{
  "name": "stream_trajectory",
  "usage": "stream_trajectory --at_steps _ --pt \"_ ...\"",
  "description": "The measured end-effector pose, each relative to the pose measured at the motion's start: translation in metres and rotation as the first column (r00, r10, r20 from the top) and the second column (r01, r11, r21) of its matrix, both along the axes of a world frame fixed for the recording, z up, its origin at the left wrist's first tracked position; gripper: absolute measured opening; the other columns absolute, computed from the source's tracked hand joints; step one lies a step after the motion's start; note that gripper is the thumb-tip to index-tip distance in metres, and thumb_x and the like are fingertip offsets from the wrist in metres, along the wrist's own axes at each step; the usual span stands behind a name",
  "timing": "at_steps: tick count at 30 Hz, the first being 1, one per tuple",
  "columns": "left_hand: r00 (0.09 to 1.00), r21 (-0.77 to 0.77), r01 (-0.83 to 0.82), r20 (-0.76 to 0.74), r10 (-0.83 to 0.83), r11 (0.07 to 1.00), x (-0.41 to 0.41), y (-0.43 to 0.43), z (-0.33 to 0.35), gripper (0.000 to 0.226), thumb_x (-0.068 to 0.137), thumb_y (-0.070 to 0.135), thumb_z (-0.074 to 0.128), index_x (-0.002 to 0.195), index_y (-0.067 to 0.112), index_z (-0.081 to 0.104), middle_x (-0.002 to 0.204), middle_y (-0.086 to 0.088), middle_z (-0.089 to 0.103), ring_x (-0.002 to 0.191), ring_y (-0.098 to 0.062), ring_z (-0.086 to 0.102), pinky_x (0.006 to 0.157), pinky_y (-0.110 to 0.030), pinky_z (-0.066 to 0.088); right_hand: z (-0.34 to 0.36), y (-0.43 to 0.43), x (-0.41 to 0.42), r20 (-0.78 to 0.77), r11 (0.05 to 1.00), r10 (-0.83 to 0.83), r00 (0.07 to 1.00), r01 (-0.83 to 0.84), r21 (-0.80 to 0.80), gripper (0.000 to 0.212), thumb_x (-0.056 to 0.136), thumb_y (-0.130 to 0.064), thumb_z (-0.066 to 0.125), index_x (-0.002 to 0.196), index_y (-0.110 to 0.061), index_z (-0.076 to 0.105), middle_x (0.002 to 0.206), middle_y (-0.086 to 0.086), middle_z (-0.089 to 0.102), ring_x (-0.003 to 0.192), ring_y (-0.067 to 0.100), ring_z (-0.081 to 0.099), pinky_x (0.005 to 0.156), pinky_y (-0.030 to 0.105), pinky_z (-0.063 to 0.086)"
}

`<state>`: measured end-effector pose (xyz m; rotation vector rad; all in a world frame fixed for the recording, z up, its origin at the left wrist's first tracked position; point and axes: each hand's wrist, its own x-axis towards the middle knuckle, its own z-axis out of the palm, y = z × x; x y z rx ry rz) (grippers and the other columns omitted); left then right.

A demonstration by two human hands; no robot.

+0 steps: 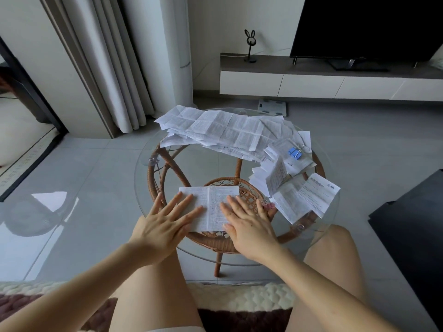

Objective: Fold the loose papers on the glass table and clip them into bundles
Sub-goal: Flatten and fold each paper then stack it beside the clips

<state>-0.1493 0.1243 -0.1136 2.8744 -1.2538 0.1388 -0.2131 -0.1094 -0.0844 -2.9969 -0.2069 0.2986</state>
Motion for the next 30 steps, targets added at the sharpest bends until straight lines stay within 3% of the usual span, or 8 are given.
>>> stream_trajectory --at_steps 4,9,12,16,21,25,28,30 --pt "0.998 -0.022 -0.036 -0.060 0.035 0.999 -0.009 0.007 0.007 0.049 0.102 0.043 0.008 0.150 0.039 0.019 0.156 0.000 0.024 0.144 -0.030 0.018 0.114 -0.054 0.002 0.001 0.000 -0.004 0.014 1.000 0.002 1.000 -0.002 -0.031 0.059 0.095 -0.048 0.003 0.151 -0.028 -0.001 0.158 -0.006 -0.009 0.145 0.012 -0.013 0.114 0.049 -0.015" --pt "0.997 -0.093 -0.046 0.058 0.051 0.995 -0.023 0.006 0.023 0.045 0.095 0.030 0.029 0.123 0.022 0.064 0.136 -0.002 0.056 0.133 -0.031 0.043 0.116 -0.053 0.006 0.006 0.013 -0.021 0.085 0.998 -0.004 0.996 0.009 -0.056 0.098 0.078 -0.073 -0.015 0.149 -0.020 0.025 0.157 0.010 0.017 0.145 0.027 0.013 0.113 0.057 -0.003" --pt "0.993 -0.122 0.086 0.088 -0.076 0.989 -0.046 -0.021 0.030 0.037 0.084 0.033 0.042 0.105 0.019 0.070 0.112 0.001 0.066 0.109 -0.019 0.058 0.105 -0.034 0.032 0.007 0.025 -0.035 0.142 0.995 -0.010 0.990 0.023 -0.096 0.101 0.080 -0.080 0.006 0.122 -0.007 0.061 0.124 0.024 0.058 0.115 0.041 0.053 0.100 0.059 0.036" --pt "0.994 -0.166 0.109 -0.008 -0.111 0.980 -0.066 -0.040 0.031 0.042 0.083 0.045 0.045 0.112 0.022 0.065 0.102 0.008 0.060 0.086 -0.011 0.056 0.072 -0.027 0.051 0.011 0.025 -0.058 0.224 0.975 0.122 0.967 -0.075 -0.210 0.086 0.061 -0.082 0.046 0.102 -0.010 0.066 0.087 0.015 0.059 0.081 0.030 0.052 0.085 0.048 0.032" --pt "0.991 -0.121 0.134 0.029 -0.131 0.984 -0.075 -0.032 0.016 0.063 0.061 0.045 0.080 0.114 0.016 0.066 0.110 0.002 0.058 0.098 -0.015 0.055 0.080 -0.026 0.055 0.004 0.019 -0.075 0.351 0.953 0.249 0.903 -0.164 -0.254 0.072 0.035 -0.046 0.086 0.095 -0.012 0.067 0.074 0.007 0.056 0.069 0.022 0.051 0.076 0.040 0.034" --pt "0.987 -0.357 0.152 0.011 -0.159 0.922 -0.064 -0.024 0.013 0.016 0.079 0.022 0.068 0.093 0.015 0.068 0.103 0.004 0.056 0.088 -0.014 0.060 0.067 -0.024 0.054 0.006 0.003 -0.063 0.401 0.962 0.271 0.875 -0.235 -0.137 0.065 0.047 -0.051 0.077 0.102 -0.018 0.066 0.088 0.001 0.060 0.084 0.021 0.058 0.089 0.039 0.040" --pt "0.986 -0.456 0.151 0.010 -0.164 0.877 -0.057 -0.016 0.022 0.037 0.098 0.036 0.043 0.081 0.017 0.070 0.087 0.009 0.066 0.079 -0.011 0.063 0.078 -0.023 0.046 0.007 -0.016 -0.051 0.318 0.947 0.317 0.894 -0.316 -0.055 0.063 0.063 -0.053 0.071 0.116 -0.019 0.064 0.116 0.001 0.064 0.110 0.020 0.058 0.099 0.048 0.045" --pt "0.998 -0.476 0.057 0.014 -0.057 0.877 -0.054 -0.012 0.027 0.033 0.094 0.042 0.048 0.079 0.023 0.071 0.076 0.016 0.066 0.074 -0.003 0.056 0.079 -0.016 0.037 0.011 -0.019 -0.046 0.316 0.942 0.274 0.908 -0.321 0.104 0.044 0.074 -0.045 0.065 0.108 -0.018 0.069 0.108 -0.004 0.069 0.099 0.016 0.064 0.088 0.045 0.053"
